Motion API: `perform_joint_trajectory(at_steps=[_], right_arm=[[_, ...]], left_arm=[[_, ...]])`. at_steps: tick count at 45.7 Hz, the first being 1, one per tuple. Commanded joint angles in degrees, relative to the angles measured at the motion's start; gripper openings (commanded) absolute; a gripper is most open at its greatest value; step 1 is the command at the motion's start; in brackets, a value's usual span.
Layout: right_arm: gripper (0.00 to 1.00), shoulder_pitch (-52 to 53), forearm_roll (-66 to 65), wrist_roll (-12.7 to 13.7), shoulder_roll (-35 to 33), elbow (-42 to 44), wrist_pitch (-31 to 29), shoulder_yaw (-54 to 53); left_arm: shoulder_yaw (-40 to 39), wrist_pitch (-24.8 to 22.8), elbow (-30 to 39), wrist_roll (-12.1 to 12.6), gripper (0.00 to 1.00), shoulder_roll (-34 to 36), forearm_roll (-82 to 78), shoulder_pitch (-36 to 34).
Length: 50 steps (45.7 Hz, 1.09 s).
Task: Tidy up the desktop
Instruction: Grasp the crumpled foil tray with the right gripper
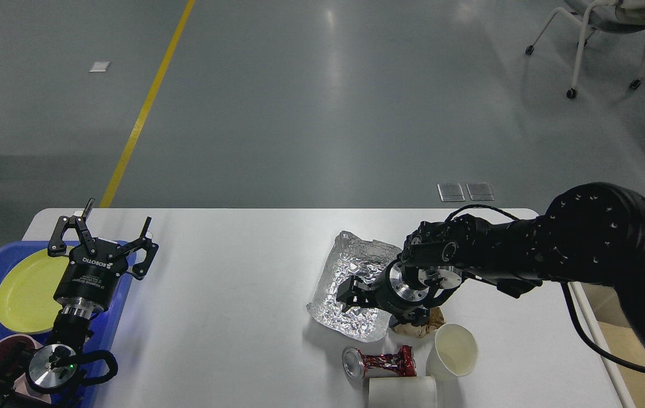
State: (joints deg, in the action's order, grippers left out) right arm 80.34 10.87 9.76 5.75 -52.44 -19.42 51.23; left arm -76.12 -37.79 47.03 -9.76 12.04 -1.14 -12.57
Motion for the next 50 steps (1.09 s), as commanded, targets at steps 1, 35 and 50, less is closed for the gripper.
perform_joint_trajectory(at_steps=[1, 35, 50], right_arm=[[1.00, -2.2, -0.1, 0.1, 0.9, 1.5, 1.7, 0.2], [0.03, -7.7, -0.9, 0.0, 1.5, 1.5, 14.0, 1.1], [0.00, -7.6, 0.6, 0.2, 1.3, 1.3, 14.7, 1.0]], left_arm=[[0.0, 0.0, 0.0, 0.0, 0.96, 0.0, 0.0, 0.0], [0.0, 0.0, 0.0, 0.0, 0.96, 0.0, 0.0, 0.0], [0.0, 0.0, 0.0, 0.0, 0.96, 0.0, 0.0, 0.0]])
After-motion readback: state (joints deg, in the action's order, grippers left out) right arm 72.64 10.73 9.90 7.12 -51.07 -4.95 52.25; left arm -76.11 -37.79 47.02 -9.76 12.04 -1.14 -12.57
